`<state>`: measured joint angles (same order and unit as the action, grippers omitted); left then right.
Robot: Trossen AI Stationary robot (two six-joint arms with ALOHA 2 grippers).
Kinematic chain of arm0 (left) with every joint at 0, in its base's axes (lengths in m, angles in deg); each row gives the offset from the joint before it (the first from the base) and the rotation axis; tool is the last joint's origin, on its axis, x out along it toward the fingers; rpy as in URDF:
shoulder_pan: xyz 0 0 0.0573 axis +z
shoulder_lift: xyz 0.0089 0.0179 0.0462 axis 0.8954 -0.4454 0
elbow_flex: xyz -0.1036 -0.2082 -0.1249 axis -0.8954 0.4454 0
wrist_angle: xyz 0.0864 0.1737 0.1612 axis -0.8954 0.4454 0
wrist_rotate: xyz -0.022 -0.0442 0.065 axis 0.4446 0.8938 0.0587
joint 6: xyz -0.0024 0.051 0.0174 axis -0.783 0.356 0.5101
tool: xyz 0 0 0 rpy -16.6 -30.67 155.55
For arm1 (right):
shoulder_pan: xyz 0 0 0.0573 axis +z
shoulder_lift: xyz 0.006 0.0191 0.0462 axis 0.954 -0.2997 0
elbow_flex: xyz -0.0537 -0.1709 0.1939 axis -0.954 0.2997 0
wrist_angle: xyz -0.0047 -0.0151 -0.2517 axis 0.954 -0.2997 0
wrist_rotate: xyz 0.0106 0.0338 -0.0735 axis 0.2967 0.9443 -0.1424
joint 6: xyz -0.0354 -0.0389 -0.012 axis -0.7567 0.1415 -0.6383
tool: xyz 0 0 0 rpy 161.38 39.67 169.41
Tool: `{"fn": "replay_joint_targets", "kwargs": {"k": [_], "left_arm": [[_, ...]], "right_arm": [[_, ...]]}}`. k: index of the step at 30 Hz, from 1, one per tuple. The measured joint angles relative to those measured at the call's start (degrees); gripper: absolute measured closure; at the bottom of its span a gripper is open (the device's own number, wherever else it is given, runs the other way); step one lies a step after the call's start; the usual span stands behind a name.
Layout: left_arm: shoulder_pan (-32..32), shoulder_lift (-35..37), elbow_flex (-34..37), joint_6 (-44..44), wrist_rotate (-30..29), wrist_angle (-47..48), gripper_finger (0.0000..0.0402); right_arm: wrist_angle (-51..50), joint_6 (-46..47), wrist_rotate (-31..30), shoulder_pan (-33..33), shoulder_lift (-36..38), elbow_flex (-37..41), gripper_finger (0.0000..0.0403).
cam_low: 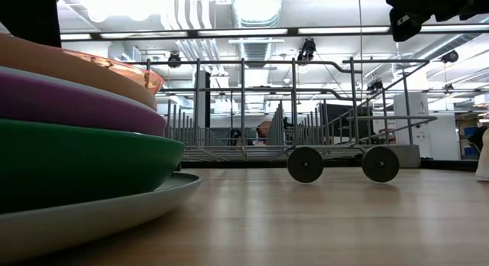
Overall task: Sort dishes
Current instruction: Put the transparent orange plate into the dish rack
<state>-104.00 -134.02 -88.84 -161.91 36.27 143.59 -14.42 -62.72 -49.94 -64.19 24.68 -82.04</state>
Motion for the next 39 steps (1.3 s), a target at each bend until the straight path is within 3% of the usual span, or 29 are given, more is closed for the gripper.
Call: {"fn": "replay_joint_targets", "kwargs": {"k": [10, 19, 39], "left_arm": [[0.98, -0.87, 1.02, -0.13, 0.12, -0.68, 0.0274], [2.37, -0.98, 4.16, 0.29, 5.58, -0.68, 0.0273], [2.42, -0.98, 4.45, 4.24, 5.65, -3.84, 0.0286]], "right_arm": [[0.0, 0.07, 0.0, 0.01, -0.02, 0.0, 0.0401], [0.02, 0.57, 0.0, 0.0, -0.02, 0.0, 0.0401], [0.02, 0.57, 0.0, 0.0, -0.02, -0.01, 0.0401]]}}
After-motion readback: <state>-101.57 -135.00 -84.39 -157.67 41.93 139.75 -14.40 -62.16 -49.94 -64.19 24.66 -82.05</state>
